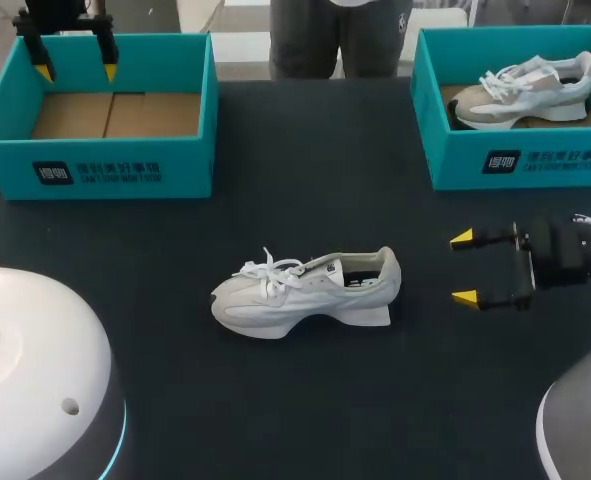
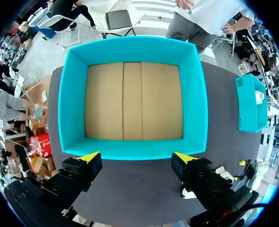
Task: Take the shoe out of the shoebox, open the shoe tongue, remove and reinsert the insole, then place the shoe into the shoebox
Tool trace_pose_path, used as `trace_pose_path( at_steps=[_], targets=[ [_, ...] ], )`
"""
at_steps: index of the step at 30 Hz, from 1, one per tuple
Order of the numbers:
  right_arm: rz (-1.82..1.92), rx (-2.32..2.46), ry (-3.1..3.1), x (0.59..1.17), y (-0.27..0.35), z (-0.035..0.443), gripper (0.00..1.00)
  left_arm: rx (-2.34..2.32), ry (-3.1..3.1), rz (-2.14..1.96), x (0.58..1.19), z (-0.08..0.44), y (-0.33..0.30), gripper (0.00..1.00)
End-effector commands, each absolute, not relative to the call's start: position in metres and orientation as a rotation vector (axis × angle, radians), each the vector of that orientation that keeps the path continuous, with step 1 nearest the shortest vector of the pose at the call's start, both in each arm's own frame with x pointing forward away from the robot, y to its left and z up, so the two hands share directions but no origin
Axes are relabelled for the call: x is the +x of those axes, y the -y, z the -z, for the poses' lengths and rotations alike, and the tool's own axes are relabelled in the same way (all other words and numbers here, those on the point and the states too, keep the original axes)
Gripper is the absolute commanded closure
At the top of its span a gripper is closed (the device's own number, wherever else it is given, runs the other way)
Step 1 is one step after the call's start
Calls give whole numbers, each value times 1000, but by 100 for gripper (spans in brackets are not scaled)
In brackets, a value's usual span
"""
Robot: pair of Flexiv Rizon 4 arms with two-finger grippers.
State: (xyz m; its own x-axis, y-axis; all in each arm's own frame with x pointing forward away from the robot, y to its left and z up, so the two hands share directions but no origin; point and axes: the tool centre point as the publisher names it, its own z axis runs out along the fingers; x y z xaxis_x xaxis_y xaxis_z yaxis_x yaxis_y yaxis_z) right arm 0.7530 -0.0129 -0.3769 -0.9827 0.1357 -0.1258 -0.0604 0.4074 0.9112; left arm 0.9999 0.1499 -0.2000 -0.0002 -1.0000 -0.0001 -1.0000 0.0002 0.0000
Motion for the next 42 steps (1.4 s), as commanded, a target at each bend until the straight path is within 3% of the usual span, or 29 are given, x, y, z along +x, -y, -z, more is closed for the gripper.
trace_pose_path(
  at_steps=[1,42],
  targets=[
    [-1614,67,-2480,753,12,377,0,-2221,-2222,0,1000,200,-150,0],
    [-1630,109,-2547,752,-105,404,0,-2221,-2222,0,1000,200,-150,0]
  ],
)
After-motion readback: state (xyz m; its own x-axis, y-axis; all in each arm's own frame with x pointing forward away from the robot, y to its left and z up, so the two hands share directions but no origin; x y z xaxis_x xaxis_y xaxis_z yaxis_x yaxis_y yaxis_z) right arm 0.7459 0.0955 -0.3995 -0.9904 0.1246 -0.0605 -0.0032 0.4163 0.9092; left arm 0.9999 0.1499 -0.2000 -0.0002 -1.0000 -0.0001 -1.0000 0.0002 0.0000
